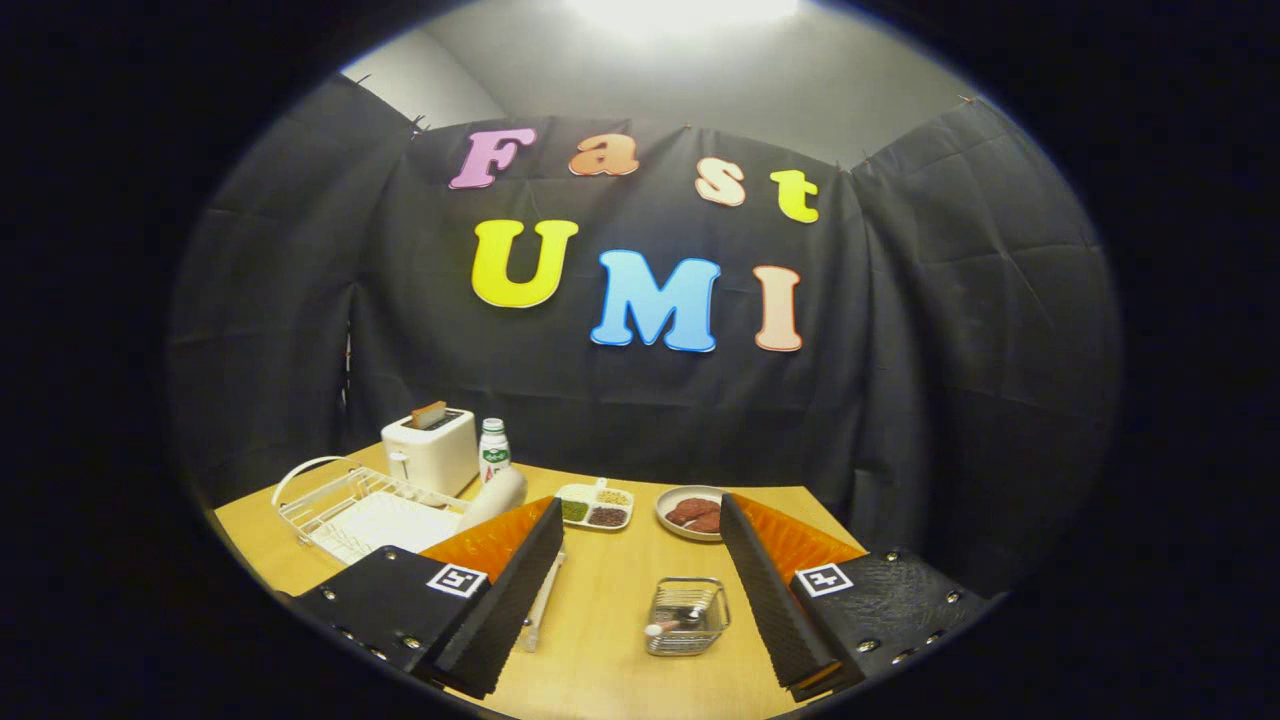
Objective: Take the plate from the dish rack, then take the spoon from the basket and place it into the plate.
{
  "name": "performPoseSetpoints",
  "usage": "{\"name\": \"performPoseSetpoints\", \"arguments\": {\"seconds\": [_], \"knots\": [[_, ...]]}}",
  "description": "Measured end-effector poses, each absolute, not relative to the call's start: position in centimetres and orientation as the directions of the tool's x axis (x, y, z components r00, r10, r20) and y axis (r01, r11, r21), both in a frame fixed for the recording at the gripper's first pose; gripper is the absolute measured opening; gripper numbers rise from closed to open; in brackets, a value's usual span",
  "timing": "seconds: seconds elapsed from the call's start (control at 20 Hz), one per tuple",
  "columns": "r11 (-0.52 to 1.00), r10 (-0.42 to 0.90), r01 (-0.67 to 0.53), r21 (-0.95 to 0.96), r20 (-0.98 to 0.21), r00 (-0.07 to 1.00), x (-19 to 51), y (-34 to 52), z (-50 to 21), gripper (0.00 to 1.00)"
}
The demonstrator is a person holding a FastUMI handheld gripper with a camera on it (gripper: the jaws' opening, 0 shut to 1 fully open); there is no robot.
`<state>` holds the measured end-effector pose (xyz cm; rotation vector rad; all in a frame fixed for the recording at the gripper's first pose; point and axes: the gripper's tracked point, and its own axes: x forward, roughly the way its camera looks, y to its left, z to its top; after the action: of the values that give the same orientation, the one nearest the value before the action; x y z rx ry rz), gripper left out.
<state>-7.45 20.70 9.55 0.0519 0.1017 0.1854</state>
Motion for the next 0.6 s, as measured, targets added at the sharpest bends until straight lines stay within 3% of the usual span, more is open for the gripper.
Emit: {"name": "performPoseSetpoints", "arguments": {"seconds": [0.3, 0.6], "knots": [[0.956, 0.291, -0.285, 0.071, -0.107, 0.951, -7.9, 27.5, 11.1, 0.97], [0.96, 0.28, -0.269, 0.079, -0.192, 0.941, -7.2, 31.0, 8.9, 0.96]]}}
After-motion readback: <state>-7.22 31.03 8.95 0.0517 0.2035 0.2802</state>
